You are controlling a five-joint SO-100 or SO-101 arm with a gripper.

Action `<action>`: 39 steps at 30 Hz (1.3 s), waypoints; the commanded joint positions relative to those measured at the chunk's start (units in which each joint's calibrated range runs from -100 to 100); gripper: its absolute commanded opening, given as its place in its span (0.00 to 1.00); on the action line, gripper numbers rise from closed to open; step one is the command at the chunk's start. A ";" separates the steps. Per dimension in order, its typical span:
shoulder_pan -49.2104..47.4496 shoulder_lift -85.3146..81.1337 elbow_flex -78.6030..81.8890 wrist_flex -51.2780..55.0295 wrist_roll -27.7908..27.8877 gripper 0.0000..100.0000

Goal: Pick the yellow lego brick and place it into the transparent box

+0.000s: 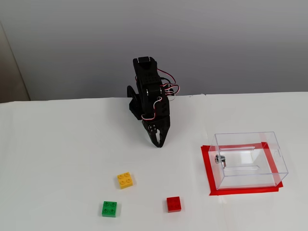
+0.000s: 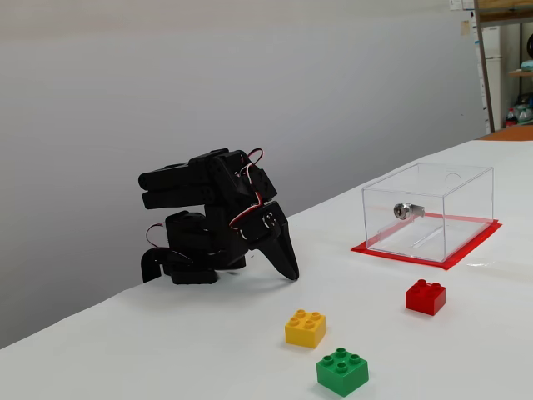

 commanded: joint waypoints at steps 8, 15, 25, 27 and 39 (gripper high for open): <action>-0.12 0.28 -1.33 -0.09 0.11 0.02; -0.19 0.28 -1.33 -0.09 0.11 0.02; 2.17 0.19 -1.24 -0.87 -0.36 0.02; 0.84 0.19 -1.15 -1.22 -0.42 0.02; 0.18 0.28 1.92 -14.19 -9.03 0.02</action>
